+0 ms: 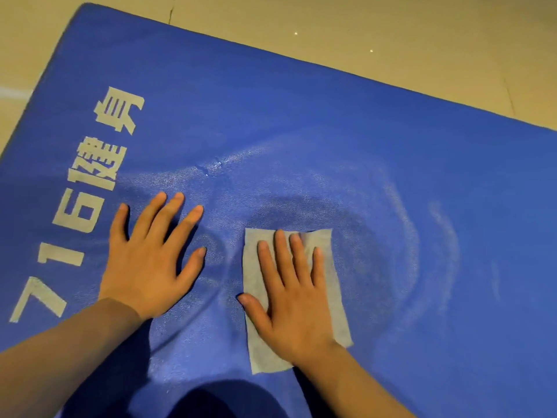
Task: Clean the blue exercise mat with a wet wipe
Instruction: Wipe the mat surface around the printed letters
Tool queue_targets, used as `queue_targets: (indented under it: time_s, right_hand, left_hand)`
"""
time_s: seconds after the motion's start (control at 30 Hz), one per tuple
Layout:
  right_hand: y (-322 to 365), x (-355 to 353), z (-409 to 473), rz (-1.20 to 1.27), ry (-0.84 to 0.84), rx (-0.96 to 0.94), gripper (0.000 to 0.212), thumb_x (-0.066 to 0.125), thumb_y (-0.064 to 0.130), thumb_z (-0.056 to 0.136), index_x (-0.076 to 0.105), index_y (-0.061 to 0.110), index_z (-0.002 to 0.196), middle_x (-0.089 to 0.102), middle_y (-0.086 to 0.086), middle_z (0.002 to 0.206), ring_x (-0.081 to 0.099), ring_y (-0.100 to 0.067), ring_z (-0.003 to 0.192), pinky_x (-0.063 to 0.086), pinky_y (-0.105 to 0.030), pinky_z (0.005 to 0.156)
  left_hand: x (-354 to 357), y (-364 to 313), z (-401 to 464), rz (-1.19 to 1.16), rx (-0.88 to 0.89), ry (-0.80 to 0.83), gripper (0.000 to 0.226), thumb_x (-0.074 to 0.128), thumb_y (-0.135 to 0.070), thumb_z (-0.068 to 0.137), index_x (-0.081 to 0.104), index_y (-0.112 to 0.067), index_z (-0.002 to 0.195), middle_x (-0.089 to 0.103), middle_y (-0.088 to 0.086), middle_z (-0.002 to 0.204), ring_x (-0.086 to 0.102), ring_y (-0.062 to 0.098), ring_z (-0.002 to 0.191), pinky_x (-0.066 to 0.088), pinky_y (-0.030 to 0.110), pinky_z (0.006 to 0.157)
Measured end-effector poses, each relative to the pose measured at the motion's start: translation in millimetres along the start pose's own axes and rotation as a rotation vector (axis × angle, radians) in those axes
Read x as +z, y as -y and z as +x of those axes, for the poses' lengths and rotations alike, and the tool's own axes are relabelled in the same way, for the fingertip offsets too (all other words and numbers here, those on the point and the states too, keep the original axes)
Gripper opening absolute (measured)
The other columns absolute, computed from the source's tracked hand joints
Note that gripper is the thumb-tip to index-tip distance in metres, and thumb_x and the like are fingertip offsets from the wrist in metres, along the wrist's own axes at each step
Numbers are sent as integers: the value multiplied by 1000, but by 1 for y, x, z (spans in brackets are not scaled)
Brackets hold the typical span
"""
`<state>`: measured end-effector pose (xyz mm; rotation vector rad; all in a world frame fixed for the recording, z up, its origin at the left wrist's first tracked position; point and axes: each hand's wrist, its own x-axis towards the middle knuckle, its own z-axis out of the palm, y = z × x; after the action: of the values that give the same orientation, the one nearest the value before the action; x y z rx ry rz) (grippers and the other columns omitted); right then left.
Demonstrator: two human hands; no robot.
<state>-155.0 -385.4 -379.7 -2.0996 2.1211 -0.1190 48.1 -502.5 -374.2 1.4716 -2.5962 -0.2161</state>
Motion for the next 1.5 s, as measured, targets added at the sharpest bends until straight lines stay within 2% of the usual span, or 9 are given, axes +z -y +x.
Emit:
queue_targets:
  time_s: [0.1,0.2,0.4,0.73,0.93,1.1,1.27,1.37,1.5]
  right_hand:
    - [-20,-2,31,43,-23,-228,70,29,63,97,34,20,152,21,-6,162,12,-27,151,14,-56,118]
    - [-53,-6,73,67,-60,-282,68,36,62,95,38,23,151,25,-4,161,15,-24,151,13,-53,120]
    - [-123,-21,161,39,-94,-47,71,30,65,93,31,27,153,21,-1,162,14,-22,151,6,-52,121]
    - [-189,-50,280,4,-23,177,86,9,75,82,11,32,156,4,2,165,0,-18,152,-6,-44,120]
    - [-196,-55,326,19,-5,399,65,21,61,99,20,28,155,19,0,163,9,-20,151,-2,-45,121]
    - [-158,-46,345,56,-55,657,62,13,51,103,9,22,158,5,-4,165,-2,-27,151,-8,-49,120]
    - [-116,-37,321,36,-52,252,66,22,57,102,6,25,158,-2,-3,165,-6,-26,151,-11,-44,118]
    - [-165,-49,300,28,-26,163,67,30,60,99,10,30,157,3,3,165,-1,-18,152,-6,-39,119]
    - [-265,-68,252,19,-18,467,70,27,62,99,11,27,157,4,0,165,0,-19,152,-2,-43,120]
  left_hand:
    - [-1,-1,2,-49,-46,-62,59,40,-48,91,58,-15,137,50,12,144,39,32,139,16,60,113]
    - [-4,-18,33,-118,48,-157,49,44,-43,91,65,-13,124,60,9,123,52,32,122,24,56,109]
    - [23,-65,142,-154,-404,-102,57,31,-43,97,46,-18,145,38,11,154,25,30,147,6,60,115]
    - [28,-68,146,-75,-436,-146,57,35,-44,93,55,-16,138,46,12,148,31,31,143,12,56,114]
    - [28,-69,147,-36,-432,-165,57,38,-43,92,56,-15,138,46,13,147,33,32,143,16,60,114]
    - [29,-69,148,-27,-428,-183,57,37,-43,91,56,-15,137,47,13,147,34,32,142,17,59,113]
    - [28,-70,149,-55,-457,-187,56,38,-44,90,57,-19,136,46,10,147,33,30,143,15,55,114]
    - [27,-71,149,-66,-452,-192,56,37,-45,90,56,-18,136,46,12,146,32,31,142,15,56,113]
    - [27,-70,148,-81,-450,-187,55,42,-42,89,57,-16,135,45,13,147,31,32,142,15,57,112]
